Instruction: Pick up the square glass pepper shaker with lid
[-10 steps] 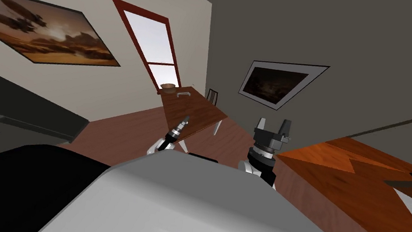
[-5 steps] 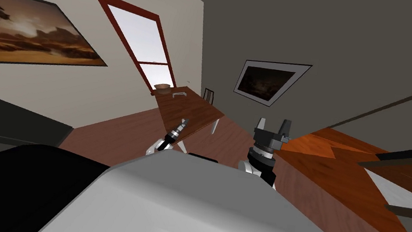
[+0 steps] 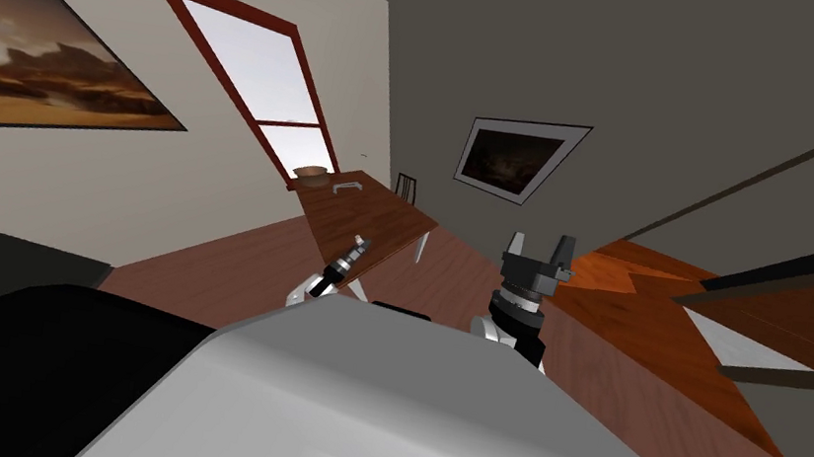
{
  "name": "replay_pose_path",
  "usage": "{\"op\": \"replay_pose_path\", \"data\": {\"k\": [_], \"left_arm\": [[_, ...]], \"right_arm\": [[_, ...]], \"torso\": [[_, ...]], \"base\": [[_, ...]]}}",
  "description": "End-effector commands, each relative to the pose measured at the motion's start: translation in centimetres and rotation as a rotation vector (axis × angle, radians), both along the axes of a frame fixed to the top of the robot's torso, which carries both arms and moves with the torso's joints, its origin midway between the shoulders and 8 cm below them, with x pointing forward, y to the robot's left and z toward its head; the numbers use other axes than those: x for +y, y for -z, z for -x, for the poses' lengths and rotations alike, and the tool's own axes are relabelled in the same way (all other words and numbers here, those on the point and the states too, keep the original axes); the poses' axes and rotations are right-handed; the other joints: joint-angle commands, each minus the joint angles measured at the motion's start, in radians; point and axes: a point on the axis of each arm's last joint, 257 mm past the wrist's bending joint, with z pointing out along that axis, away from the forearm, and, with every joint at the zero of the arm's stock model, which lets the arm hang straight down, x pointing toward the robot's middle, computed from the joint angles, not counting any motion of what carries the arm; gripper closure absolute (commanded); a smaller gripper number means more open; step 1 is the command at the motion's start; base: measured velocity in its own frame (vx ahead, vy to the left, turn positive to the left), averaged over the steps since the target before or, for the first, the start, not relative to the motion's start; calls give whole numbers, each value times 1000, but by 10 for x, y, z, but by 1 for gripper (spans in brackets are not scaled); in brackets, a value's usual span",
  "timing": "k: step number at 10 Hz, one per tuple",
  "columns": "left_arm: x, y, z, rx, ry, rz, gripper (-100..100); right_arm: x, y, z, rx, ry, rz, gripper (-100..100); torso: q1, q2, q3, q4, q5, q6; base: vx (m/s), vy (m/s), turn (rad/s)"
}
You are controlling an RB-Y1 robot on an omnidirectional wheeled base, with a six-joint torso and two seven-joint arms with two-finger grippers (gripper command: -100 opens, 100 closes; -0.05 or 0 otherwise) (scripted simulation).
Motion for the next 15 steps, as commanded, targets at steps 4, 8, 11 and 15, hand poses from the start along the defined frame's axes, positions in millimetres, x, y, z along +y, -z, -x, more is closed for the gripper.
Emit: {"op": "replay_pose_path", "data": {"k": [4, 8, 11, 15], "left_arm": [[31, 40, 0, 70, -19, -108, -100], [50, 68, 6, 128, -39, -151, -100], [69, 90, 12, 178, -57, -191, -100], [96, 108, 13, 218, -74, -261, -100]], "right_arm": [[0, 0, 0, 0, 0, 0, 0], [0, 0, 0, 0, 0, 0, 0], [0, 0, 0, 0, 0, 0, 0], [0, 0, 0, 0, 0, 0, 0]], "torso": [[1, 0, 0, 0, 0, -1], [0, -1, 0, 0, 0, 0], [0, -1, -1, 0, 0, 0], [-1, -1, -1, 0, 0, -1]], "base": [[-18, 34, -167], [-11, 26, -115], [-7, 25, -102], [-8, 26, -130]]}}
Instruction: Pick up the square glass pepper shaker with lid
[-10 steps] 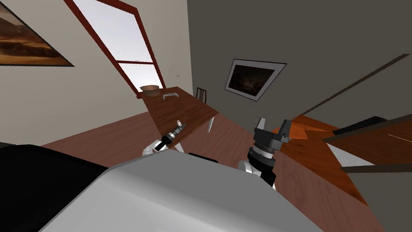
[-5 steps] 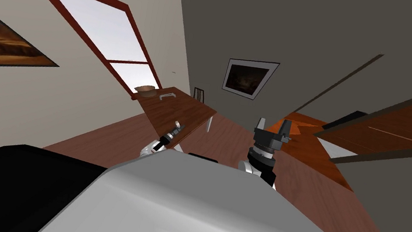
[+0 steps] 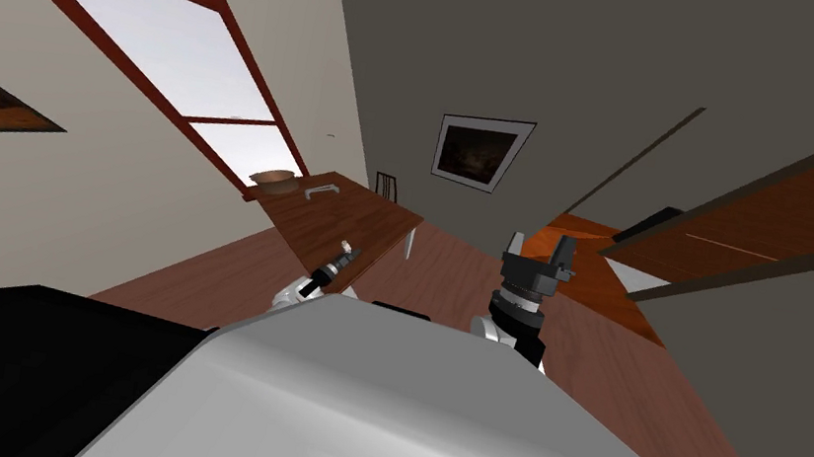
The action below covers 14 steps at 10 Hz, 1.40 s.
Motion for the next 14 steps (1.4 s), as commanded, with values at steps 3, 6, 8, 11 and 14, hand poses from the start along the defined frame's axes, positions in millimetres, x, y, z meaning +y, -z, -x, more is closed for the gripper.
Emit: {"op": "replay_pose_path", "data": {"k": [3, 6, 8, 11, 14], "left_arm": [[28, 24, 10, 59, -27, -51, -100], [56, 37, 15, 101, -48, -112, -100], [74, 49, 23, 139, -68, -139, -100], [114, 62, 36, 202, -106, -207, -100], [123, 62, 37, 209, -113, -225, -100]], "right_arm": [[0, 0, 0, 0, 0, 0, 0], [0, 0, 0, 0, 0, 0, 0], [0, 0, 0, 0, 0, 0, 0], [0, 0, 0, 0, 0, 0, 0], [0, 0, 0, 0, 0, 0, 0]], "torso": [[1, 0, 0, 0, 0, 0], [1, 0, 0, 0, 0, -1], [2, 0, 0, 0, 0, -1], [2, -1, 0, 0, 0, 0], [0, -1, 0, 0, 0, -1]], "base": [[-9, 32, -110], [-9, 35, -135], [-11, 41, -156], [-6, 43, -175], [-5, 19, -43]]}}
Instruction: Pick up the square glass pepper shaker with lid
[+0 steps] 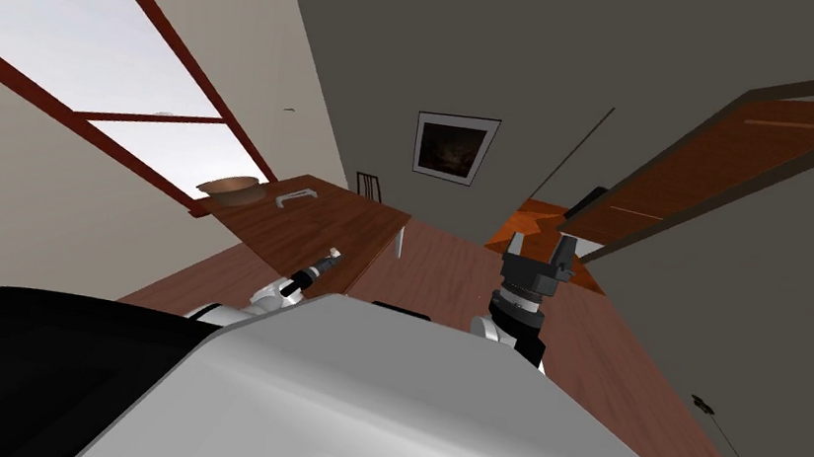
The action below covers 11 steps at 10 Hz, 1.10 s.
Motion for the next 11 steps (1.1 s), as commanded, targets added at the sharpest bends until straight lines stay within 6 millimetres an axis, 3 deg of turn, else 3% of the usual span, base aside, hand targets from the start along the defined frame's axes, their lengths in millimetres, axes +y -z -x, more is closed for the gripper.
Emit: {"op": "replay_pose_path", "data": {"k": [1, 3, 6, 10, 11], "left_arm": [[6, 4, 4, 12, -8, -8, -100], [24, 7, 11, 39, -28, -37, -100], [36, 9, 14, 56, -42, -55, -100], [41, 8, 15, 62, -48, -62, -100], [41, 8, 15, 62, -48, -62, 0]], "right_arm": [[0, 0, 0, 0, 0, 0, 0], [0, 0, 0, 0, 0, 0, 0], [0, 0, 0, 0, 0, 0, 0], [0, 0, 0, 0, 0, 0, 0], [0, 0, 0, 0, 0, 0, 0]], "torso": [[0, 0, 0, 0, 0, 0], [0, 0, 0, 0, 0, 0], [0, 0, 0, 0, 0, 0], [0, -1, -1, 0, 0, 0], [-1, -1, 0, 0, 0, -1]], "base": [[-4, 16, -61], [-3, 21, -97], [4, 19, -66], [9, 11, -34], [0, 0, 0]]}}
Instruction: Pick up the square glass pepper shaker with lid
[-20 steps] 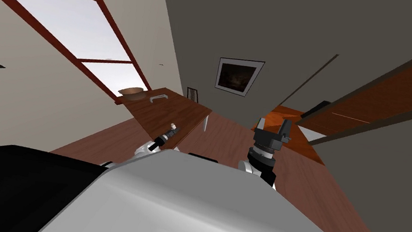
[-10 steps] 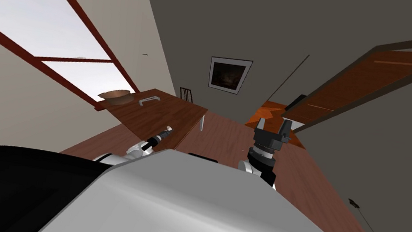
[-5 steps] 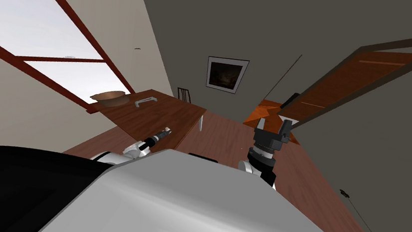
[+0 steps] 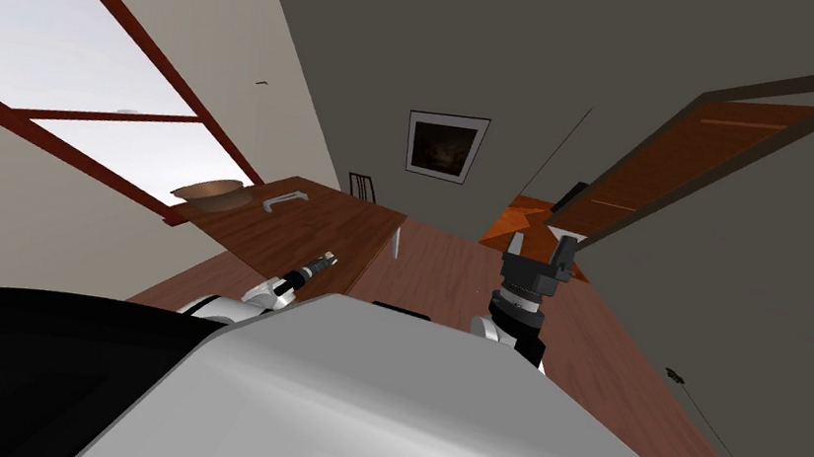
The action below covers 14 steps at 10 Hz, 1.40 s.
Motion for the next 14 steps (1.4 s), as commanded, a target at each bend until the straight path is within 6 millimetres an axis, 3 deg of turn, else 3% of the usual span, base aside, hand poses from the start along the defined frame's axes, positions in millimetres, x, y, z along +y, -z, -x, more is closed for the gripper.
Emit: {"op": "replay_pose_path", "data": {"k": [1, 3, 5, 6, 8, 14], "left_arm": [[-5, 2, -10, -3, -14, -2, -100], [-5, 2, -10, -3, -14, -2, -100], [-17, 3, -30, -13, -38, -2, -100], [-13, 11, -20, 11, -51, 0, -100], [-15, 4, -29, -7, -43, -4, -100], [-44, 4, -75, -18, -107, -1, -100]], "right_arm": [[0, 0, 0, 0, 0, 0, 0], [0, 0, 0, 0, 0, 0, 0], [0, 0, 0, 0, 0, 0, 0], [0, 0, 0, 0, 0, 0, 0], [0, 0, 0, 0, 0, 0, 0], [0, 0, 0, 0, 0, 0, 0]], "torso": [[0, 0, 0, 0, 0, 0], [3, 3, 2, 1, 1, 0], [3, 3, 2, 1, 1, 0], [5, 5, 3, 1, 1, 1], [3, 4, 2, 1, 1, 0], [6, 7, 4, 1, 1, 0]], "base": [[-38, 45, -91], [-44, 42, -32], [-77, 72, -130], [-86, 76, -62], [-23, 17, 19], [-90, 78, -114]]}}
